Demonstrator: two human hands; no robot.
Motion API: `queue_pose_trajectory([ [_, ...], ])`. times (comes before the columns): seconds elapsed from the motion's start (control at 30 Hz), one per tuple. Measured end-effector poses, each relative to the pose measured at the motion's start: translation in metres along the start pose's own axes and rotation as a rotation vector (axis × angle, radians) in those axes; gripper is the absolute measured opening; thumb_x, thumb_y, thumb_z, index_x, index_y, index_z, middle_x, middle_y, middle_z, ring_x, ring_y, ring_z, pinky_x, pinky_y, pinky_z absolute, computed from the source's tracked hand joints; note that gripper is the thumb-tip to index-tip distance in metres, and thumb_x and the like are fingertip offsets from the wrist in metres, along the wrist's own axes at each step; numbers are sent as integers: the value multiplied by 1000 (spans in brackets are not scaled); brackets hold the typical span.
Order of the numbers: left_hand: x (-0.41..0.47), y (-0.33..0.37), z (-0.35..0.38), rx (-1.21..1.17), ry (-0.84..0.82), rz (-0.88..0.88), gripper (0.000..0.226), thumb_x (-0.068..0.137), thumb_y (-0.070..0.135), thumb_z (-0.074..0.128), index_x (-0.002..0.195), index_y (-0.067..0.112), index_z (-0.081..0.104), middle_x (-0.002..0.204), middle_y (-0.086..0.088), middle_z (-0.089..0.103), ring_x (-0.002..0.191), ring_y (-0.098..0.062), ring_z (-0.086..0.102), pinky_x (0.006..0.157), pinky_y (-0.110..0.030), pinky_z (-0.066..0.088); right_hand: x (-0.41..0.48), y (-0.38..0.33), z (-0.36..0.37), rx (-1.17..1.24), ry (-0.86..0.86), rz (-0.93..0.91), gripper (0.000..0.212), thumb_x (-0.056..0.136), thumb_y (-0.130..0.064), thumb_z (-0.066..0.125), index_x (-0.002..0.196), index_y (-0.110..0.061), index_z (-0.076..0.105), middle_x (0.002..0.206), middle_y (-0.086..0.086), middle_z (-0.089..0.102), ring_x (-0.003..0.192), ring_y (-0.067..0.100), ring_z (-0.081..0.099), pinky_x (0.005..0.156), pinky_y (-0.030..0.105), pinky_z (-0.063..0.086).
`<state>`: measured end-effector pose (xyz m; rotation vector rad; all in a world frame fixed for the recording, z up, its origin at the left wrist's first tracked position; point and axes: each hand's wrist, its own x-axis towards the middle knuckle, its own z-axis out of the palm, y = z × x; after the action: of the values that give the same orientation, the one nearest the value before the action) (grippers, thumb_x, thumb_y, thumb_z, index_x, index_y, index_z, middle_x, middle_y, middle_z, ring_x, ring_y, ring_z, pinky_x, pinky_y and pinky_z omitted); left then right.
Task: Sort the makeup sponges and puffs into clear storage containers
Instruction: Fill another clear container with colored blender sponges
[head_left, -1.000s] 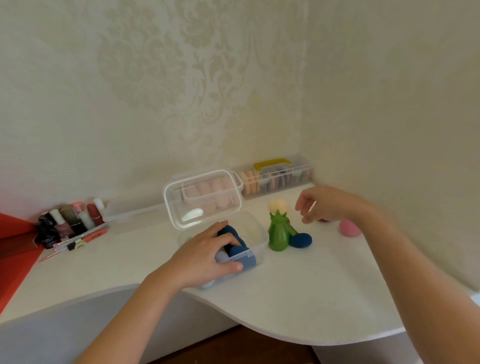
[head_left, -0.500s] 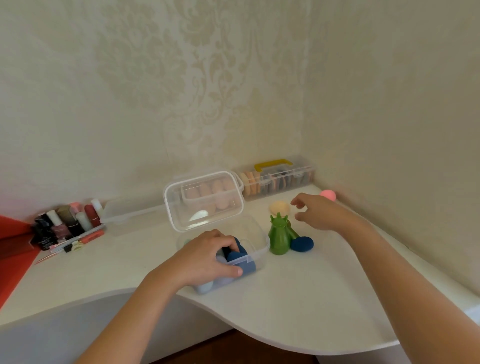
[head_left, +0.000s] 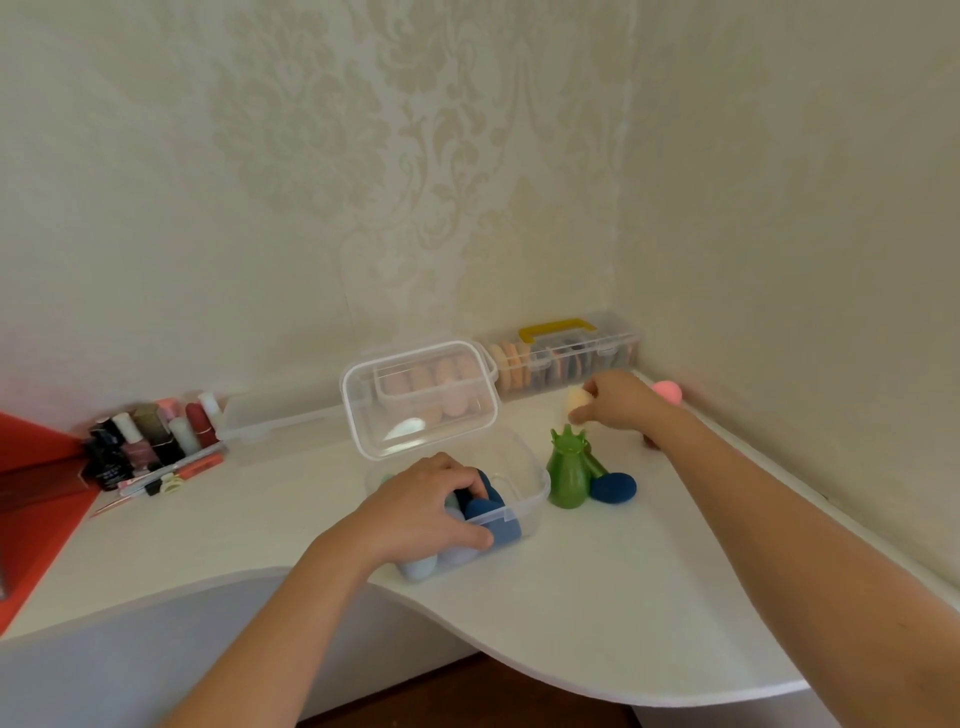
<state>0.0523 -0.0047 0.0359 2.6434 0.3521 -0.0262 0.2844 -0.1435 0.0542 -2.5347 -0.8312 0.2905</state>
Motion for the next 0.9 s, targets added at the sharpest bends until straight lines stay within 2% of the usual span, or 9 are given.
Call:
queue_pose_trajectory([
  [0.13, 0, 1, 1, 49, 9, 34, 25, 71, 45, 68, 92, 40, 56, 130, 27, 37, 118, -3, 40, 96, -28, 38, -22, -25, -27, 209, 142, -115, 44, 80, -23, 71, 114, -12, 45, 101, 1, 53, 89, 18, 53, 59, 24, 41],
  [0.27, -1, 2, -1, 107, 3, 42, 25, 73, 44, 67, 93, 36, 55, 146, 25, 30, 131, -6, 30, 103, -32, 32, -56, -68, -39, 81, 98, -365, 41, 74, -29, 77, 111, -22, 61, 99, -6, 60, 91, 15, 59, 69, 24, 46],
  [0.33, -2, 3, 0, 103, 16, 44, 26, 73, 43, 67, 95, 32, 56, 140, 22, 39, 126, -6, 34, 100, -32, 34, -73, -87, -30, -34, 3, -422, 41, 72, -27, 79, 110, -23, 65, 97, -7, 60, 89, 14, 58, 73, 25, 44],
  [0.47, -2, 5, 0, 84, 29, 23, 27, 71, 45, 67, 92, 34, 56, 111, 15, 56, 111, -9, 42, 91, -32, 41, -82, -104, 9, -385, -89, -387, 50, 71, -22, 81, 117, -12, 65, 115, 4, 64, 104, 22, 60, 86, 31, 49],
  [0.53, -3, 6, -1, 74, 15, 4, 25, 71, 45, 67, 91, 38, 54, 106, 14, 55, 106, -9, 42, 88, -30, 41, -83, -107, 23, -529, -117, -339, 41, 72, -16, 80, 109, -6, 66, 106, 8, 65, 98, 25, 62, 81, 31, 50],
  [0.6, -4, 7, -1, 75, 2, 4, 25, 72, 43, 66, 93, 37, 55, 108, 12, 55, 107, -10, 41, 89, -30, 41, -86, -110, 31, -597, -90, -292, 15, 77, -8, 74, 83, -3, 60, 85, 8, 58, 86, 25, 60, 70, 28, 46],
  [0.67, -4, 8, -1, 90, -10, 14, 29, 74, 43, 66, 101, 34, 57, 111, 12, 55, 111, -11, 40, 93, -32, 41, -87, -114, 40, -625, -44, -285, 31, 82, -1, 64, 63, -8, 41, 82, 8, 51, 91, 27, 60, 68, 27, 41],
  [0.77, -5, 10, -1, 88, -25, 14, 38, 76, 42, 65, 112, 30, 58, 111, 10, 54, 105, -12, 44, 92, -32, 43, -86, -118, 54, -658, -12, -291, 23, 86, -3, 58, 67, -6, 46, 82, 7, 53, 95, 27, 62, 68, 27, 42],
  [0.9, -5, 6, -3, 24, -71, 12, 41, 75, 39, 67, 114, 31, 59, 113, 8, 51, 103, -10, 45, 90, -28, 43, -76, -115, 61, -589, 0, -247, 22, 83, 2, 59, 67, -7, 46, 76, 4, 48, 95, 27, 61, 69, 26, 43],
])
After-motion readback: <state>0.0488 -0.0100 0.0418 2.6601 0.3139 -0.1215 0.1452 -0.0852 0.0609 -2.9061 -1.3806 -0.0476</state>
